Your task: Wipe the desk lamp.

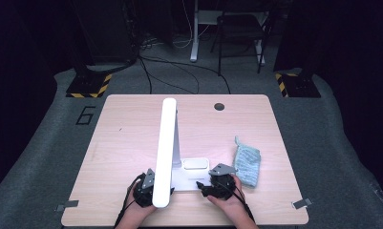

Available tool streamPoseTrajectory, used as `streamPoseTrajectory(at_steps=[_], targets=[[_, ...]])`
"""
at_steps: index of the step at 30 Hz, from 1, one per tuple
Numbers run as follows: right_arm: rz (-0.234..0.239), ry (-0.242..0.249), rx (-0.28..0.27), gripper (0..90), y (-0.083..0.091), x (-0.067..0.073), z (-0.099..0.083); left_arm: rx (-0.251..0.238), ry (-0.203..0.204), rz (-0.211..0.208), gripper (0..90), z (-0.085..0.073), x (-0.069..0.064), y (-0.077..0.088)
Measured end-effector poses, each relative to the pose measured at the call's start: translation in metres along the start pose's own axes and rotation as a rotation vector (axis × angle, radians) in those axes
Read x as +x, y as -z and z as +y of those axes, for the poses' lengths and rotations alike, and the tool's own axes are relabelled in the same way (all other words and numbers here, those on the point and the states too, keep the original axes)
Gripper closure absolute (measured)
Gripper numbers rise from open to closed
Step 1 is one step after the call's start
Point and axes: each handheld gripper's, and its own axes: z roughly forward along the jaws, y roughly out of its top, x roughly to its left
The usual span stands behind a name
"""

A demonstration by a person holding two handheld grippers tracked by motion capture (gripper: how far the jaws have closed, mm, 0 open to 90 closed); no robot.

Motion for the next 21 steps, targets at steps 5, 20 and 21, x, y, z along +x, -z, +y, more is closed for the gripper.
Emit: streamPoseTrajectory(at_steps=[5,20,21], targets=[[-0.016,0.015,0.004,29.5,0.005,0.004,-0.004,0.001,0.021,-0.013,35.0,0.002,0.000,-0.004],[-0.029,-0.007,-0.036,33.6,0.013,-0.001,-0.003,-0.027,0.004,-0.023,35.4,0.010,0.007,0.006],[-0.028,-0.003,-0.043,33.7,0.015,-0.002,-0.003,-0.029,0.012,-0.026,35.4,0.010,0.007,0.007]])
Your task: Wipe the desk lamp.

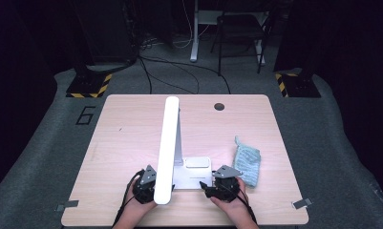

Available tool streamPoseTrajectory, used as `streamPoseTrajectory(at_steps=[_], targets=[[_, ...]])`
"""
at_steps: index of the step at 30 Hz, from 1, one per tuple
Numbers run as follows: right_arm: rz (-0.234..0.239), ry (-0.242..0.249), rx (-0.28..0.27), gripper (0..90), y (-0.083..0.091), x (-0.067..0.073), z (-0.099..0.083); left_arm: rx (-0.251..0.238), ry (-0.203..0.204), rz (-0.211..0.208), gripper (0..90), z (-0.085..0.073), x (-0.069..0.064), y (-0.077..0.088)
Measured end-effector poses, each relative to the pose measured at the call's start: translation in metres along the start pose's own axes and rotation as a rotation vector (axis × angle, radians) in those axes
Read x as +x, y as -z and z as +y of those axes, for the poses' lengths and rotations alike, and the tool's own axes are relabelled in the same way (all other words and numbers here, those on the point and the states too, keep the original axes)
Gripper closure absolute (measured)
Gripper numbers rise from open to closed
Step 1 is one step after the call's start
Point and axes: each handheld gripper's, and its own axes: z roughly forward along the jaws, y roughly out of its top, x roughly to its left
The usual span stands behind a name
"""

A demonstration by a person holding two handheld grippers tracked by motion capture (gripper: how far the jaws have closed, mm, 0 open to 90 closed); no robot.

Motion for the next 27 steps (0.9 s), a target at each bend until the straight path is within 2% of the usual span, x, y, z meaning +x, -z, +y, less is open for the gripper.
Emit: streamPoseTrajectory(at_steps=[4,7,9,16,17,22,27], targets=[[-0.006,-0.030,-0.015,34.0,0.005,-0.002,0.001,-0.027,0.011,0.011,35.4,0.002,0.003,0.005],[-0.006,-0.018,-0.023,34.6,0.008,-0.005,0.001,-0.050,0.027,0.015,35.4,0.005,0.006,0.009],[-0.004,-0.039,-0.027,34.9,0.010,-0.006,0.001,-0.062,0.040,0.018,35.4,0.006,0.009,0.013],[-0.002,-0.056,-0.054,35.1,0.021,-0.012,0.003,-0.097,0.071,0.034,35.4,0.010,0.021,0.023],[-0.004,-0.058,-0.054,35.2,0.024,-0.014,0.003,-0.102,0.086,0.033,35.4,0.010,0.022,0.023],[-0.023,-0.093,-0.076,35.4,0.037,-0.028,0.003,-0.111,0.106,0.042,35.4,0.010,0.029,0.025],[-0.035,-0.164,-0.099,35.4,0.049,-0.045,0.001,-0.118,0.112,0.055,35.4,0.010,0.032,0.032]])
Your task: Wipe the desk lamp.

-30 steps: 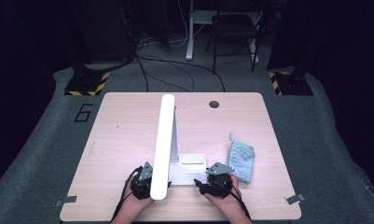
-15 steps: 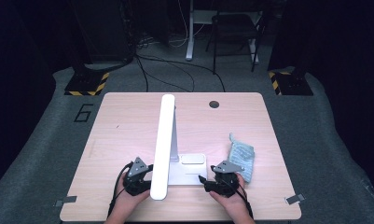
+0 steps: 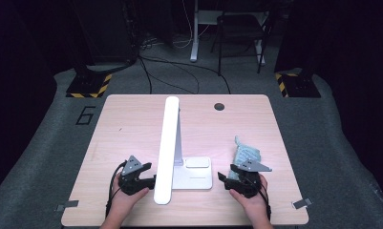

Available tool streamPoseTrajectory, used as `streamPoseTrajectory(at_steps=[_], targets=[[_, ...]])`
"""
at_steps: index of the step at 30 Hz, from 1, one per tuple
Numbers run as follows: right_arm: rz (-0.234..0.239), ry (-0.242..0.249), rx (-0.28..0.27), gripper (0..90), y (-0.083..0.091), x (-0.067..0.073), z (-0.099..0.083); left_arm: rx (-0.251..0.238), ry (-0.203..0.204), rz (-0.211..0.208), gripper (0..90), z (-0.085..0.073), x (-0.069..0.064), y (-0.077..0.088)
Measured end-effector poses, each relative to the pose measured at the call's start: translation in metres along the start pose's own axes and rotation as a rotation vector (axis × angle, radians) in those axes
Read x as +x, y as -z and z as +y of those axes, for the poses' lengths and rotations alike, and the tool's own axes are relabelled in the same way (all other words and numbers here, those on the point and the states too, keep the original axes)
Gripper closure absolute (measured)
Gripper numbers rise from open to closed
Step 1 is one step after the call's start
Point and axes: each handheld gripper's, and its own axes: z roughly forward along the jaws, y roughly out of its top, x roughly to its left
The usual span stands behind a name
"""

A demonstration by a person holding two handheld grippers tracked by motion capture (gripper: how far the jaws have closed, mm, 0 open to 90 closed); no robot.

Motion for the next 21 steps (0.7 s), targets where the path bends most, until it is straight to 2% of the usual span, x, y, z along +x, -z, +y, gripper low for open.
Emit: streamPoseTrajectory(at_steps=[2,7,8,10,11,15,17,21], targets=[[-0.003,-0.012,0.005,35.3,0.003,-0.004,0.001,0.001,-0.003,0.002,35.4,0.002,0.003,0.005],[-0.018,0.003,0.009,35.3,0.009,-0.010,0.003,-0.018,0.014,0.003,34.8,0.007,0.010,0.013],[-0.033,-0.002,0.002,35.3,0.010,-0.013,0.002,-0.016,0.023,-0.002,34.8,0.007,0.013,0.015],[-0.031,-0.018,0.003,35.3,0.009,-0.015,0.001,-0.014,0.025,0.002,34.8,0.006,0.016,0.017],[-0.031,-0.032,-0.001,35.5,0.008,-0.016,0.000,-0.018,0.032,0.006,34.8,0.005,0.018,0.017],[-0.060,-0.014,0.003,36.2,0.004,-0.016,-0.004,-0.011,0.037,0.021,34.8,0.002,0.024,0.017],[-0.080,-0.007,-0.014,36.6,0.002,-0.016,-0.006,-0.013,0.043,0.029,34.8,0.000,0.026,0.015],[-0.092,-0.018,-0.040,37.6,-0.002,-0.017,-0.008,-0.019,0.079,0.040,34.8,-0.007,0.030,0.010]])
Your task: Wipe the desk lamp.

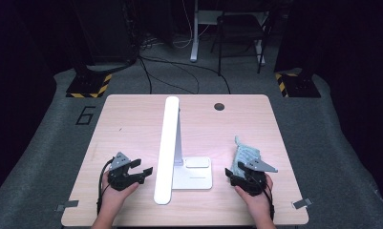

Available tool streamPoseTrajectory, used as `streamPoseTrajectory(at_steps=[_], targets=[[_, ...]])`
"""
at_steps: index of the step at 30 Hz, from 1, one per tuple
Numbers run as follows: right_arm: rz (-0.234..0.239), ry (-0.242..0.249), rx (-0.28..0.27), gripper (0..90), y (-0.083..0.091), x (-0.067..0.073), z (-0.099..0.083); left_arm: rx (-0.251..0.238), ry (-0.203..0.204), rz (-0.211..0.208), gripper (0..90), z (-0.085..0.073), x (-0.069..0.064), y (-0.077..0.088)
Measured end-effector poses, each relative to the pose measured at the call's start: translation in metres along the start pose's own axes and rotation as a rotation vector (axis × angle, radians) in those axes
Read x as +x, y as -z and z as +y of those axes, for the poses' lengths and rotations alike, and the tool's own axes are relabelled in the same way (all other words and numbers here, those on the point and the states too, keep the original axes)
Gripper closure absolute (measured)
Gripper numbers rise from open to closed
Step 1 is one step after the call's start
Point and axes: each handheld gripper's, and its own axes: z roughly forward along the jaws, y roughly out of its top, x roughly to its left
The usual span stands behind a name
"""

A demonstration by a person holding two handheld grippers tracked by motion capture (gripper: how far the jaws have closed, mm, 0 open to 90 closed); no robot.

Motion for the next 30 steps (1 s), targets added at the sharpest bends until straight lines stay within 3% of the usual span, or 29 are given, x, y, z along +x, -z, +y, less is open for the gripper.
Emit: streamPoseTrajectory(at_steps=[19,30], targets=[[0.008,-0.055,0.000,37.6,-0.003,-0.007,-0.004,-0.015,0.045,0.072,34.8,-0.005,0.013,-0.001],[-0.006,-0.070,-0.015,37.5,0.008,-0.011,-0.011,-0.025,0.061,0.056,35.0,0.001,0.018,-0.010]])
